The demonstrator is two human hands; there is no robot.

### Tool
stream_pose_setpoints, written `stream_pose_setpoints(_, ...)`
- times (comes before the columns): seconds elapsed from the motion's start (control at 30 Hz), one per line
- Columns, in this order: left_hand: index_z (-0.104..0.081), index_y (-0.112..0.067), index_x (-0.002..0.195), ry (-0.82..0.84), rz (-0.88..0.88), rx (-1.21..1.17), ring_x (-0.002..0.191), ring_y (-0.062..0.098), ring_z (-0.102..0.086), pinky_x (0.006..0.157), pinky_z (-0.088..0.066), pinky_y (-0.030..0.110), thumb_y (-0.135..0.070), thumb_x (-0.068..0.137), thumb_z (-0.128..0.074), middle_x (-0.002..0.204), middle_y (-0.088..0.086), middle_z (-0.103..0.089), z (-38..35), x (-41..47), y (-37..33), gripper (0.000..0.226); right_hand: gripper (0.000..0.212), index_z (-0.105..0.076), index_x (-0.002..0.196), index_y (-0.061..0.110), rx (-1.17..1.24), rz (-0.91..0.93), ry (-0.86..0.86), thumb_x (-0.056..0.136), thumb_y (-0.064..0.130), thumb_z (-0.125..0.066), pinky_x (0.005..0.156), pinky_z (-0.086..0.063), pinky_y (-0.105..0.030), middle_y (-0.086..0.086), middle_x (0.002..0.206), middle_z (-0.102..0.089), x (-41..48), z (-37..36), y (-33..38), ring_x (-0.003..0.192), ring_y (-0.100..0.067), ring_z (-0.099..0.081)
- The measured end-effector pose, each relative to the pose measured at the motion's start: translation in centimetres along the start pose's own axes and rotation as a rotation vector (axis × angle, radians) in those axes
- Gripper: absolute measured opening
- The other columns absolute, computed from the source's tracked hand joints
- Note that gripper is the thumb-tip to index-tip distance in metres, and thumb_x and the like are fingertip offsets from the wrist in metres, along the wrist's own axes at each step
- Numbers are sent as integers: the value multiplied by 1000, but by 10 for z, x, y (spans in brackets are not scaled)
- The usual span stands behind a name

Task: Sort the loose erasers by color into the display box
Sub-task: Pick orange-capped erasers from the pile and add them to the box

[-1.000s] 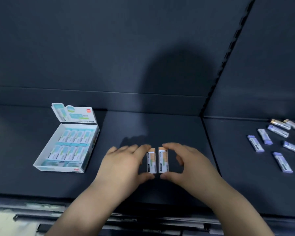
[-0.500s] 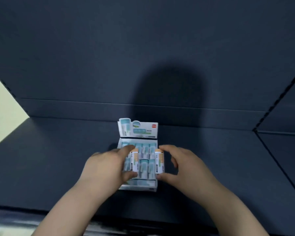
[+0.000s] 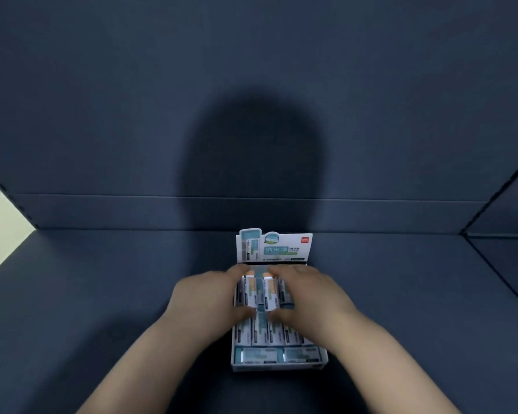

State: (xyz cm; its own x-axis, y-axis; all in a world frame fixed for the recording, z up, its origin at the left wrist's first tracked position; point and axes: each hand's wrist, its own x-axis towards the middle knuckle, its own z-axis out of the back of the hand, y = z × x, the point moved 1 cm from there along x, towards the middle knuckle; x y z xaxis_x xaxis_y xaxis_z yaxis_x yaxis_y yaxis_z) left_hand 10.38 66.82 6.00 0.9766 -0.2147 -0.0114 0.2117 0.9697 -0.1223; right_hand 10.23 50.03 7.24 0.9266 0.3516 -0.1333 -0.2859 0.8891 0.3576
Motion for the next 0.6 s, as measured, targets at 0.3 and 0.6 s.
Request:
stream_pose_setpoints(0.3,-29,-42,135,28,-3,-36,103,10,-56,70,-38,24,-54,83,-51,112,-10,-59,-3,5,2,58,62,-35,138,29,-146,-4,38,84,45,-61,102,-33,-34,2,136,-47,21,-8,5,126,-21,-42)
stream_pose_setpoints(0.6,-33,-40,135,-5,-20,-28,102,13,-57,74,-44,27,-44,88,-45,111,-9,-58,-7,2,-2,49,51,-47,132,34,-117,10,15,83,44,-61,99,-35,-31,2,131,-53,22,-12,5,122,-22,-46)
